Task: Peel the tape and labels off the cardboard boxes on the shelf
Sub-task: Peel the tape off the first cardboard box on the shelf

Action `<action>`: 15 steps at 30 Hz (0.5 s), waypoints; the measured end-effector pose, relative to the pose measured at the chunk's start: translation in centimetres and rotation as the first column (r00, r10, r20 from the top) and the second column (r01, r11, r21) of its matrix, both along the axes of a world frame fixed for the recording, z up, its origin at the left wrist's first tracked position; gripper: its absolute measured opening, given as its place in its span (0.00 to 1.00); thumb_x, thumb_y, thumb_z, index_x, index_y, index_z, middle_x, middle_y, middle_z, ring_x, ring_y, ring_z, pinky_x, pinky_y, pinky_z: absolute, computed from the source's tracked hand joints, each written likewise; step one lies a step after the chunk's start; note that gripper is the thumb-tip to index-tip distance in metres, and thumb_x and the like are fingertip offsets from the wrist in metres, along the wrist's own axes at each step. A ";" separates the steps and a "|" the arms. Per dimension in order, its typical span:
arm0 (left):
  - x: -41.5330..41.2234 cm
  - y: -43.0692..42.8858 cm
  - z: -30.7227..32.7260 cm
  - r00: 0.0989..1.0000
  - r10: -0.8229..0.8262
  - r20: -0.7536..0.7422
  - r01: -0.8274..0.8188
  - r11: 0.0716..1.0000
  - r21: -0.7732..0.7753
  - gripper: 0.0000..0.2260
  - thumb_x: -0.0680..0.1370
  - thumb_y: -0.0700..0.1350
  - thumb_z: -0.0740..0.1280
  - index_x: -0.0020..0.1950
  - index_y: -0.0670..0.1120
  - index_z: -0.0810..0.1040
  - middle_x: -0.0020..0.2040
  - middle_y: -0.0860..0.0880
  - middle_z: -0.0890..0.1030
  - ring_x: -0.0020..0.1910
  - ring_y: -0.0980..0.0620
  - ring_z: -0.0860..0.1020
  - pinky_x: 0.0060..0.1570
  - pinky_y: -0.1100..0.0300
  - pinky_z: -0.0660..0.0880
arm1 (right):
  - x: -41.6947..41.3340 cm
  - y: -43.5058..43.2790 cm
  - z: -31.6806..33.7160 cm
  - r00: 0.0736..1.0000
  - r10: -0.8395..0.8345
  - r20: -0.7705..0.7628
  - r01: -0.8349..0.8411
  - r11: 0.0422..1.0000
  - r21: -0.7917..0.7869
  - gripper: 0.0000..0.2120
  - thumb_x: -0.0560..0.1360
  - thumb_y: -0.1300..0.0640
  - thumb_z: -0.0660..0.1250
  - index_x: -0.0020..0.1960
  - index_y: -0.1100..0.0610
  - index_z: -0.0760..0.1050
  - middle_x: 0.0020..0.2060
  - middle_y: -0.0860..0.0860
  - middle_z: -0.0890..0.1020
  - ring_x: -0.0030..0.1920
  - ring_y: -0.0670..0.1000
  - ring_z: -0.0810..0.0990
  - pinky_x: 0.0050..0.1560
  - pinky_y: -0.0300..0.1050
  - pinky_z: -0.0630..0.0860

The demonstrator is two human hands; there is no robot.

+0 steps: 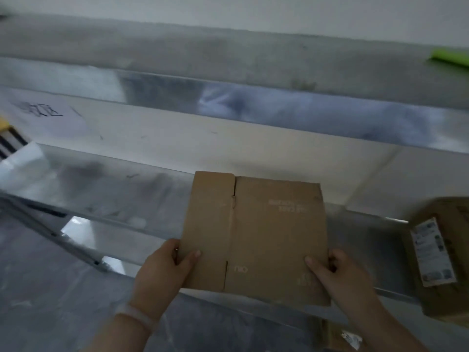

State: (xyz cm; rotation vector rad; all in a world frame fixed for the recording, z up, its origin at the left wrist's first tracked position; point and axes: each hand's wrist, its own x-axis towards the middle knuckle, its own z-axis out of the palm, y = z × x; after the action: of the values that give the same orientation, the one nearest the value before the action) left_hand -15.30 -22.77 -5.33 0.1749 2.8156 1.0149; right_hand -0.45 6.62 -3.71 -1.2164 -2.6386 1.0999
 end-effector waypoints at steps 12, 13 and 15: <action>-9.4 -26.7 3.4 0.983 0.180 -0.030 -0.180 0.984 -0.002 0.13 0.74 0.62 0.66 0.52 0.55 0.74 0.40 0.59 0.78 0.39 0.57 0.77 0.35 0.60 0.70 | -16.2 -24.9 -0.7 0.980 0.187 -0.068 -0.195 0.972 -0.133 0.18 0.72 0.41 0.70 0.45 0.56 0.75 0.40 0.51 0.80 0.40 0.51 0.79 0.40 0.46 0.76; -10.2 -28.6 3.4 0.980 0.196 -0.025 -0.196 0.981 -0.006 0.14 0.74 0.62 0.66 0.52 0.55 0.73 0.41 0.59 0.78 0.39 0.57 0.77 0.37 0.59 0.73 | -17.4 -26.6 -0.9 0.978 0.203 -0.056 -0.209 0.968 -0.142 0.19 0.72 0.40 0.70 0.46 0.56 0.75 0.41 0.51 0.80 0.41 0.51 0.79 0.41 0.47 0.76; -11.7 -31.8 3.3 0.975 0.224 -0.010 -0.224 0.975 0.001 0.14 0.73 0.63 0.65 0.53 0.57 0.72 0.43 0.58 0.79 0.42 0.55 0.79 0.42 0.55 0.78 | -19.6 -29.6 -1.0 0.972 0.229 -0.052 -0.235 0.961 -0.146 0.18 0.72 0.39 0.70 0.46 0.55 0.75 0.41 0.50 0.81 0.40 0.49 0.79 0.40 0.45 0.76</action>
State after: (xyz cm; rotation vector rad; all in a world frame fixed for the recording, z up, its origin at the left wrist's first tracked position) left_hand -26.96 -54.61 -2.01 -0.1416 2.8936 1.0590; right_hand -20.05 -22.96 -4.67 -0.9132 -2.7698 1.3656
